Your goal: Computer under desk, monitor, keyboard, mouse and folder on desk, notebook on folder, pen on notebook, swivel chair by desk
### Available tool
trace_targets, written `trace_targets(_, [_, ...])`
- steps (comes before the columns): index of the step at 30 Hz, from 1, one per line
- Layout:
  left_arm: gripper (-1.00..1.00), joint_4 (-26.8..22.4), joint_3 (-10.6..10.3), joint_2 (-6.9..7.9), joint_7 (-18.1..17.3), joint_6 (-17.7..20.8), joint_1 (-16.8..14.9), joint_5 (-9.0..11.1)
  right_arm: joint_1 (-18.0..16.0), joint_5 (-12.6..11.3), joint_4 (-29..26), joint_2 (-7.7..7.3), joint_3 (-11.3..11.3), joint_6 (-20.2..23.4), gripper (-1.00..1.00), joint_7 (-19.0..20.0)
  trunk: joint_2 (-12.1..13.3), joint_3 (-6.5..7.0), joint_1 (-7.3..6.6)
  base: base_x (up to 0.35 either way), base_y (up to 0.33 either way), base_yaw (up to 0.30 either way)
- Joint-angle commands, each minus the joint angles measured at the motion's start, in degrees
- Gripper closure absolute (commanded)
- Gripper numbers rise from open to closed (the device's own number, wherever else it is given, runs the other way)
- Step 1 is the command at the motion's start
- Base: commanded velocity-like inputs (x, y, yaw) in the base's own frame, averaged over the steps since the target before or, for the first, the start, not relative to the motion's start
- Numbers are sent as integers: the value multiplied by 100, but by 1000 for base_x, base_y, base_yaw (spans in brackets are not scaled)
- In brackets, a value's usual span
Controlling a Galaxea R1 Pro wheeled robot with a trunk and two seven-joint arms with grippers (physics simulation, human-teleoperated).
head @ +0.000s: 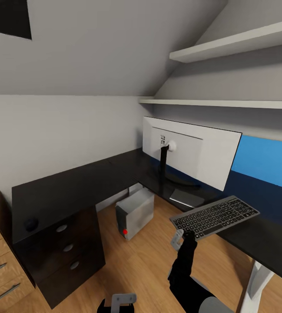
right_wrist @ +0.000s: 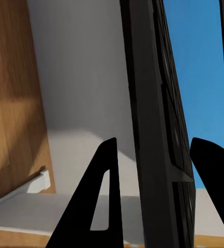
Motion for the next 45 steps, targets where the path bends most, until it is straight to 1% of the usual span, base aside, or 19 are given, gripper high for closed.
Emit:
trace_targets(1, [-100,-10,-10,0,33,32,-4,13,-5,18,1,-1,19,44,100,-10,-3,-6,0,0,0,0])
trace_targets(22, [-100,-13,7,0,38,34,-4,20,-5,9,7,33,21,62,100,-24,-3,-5,0,0,0,-3])
trace_targets(36, [-100,-15,21,0,39,27,-4,21,-5,9,-2,34,19,63,100,-28,-3,50,0,0,0,-193])
trace_targets(45, [-100,-15,21,0,39,25,-4,21,-5,9,-2,34,19,64,100,-30,-3,55,0,0,0,-29])
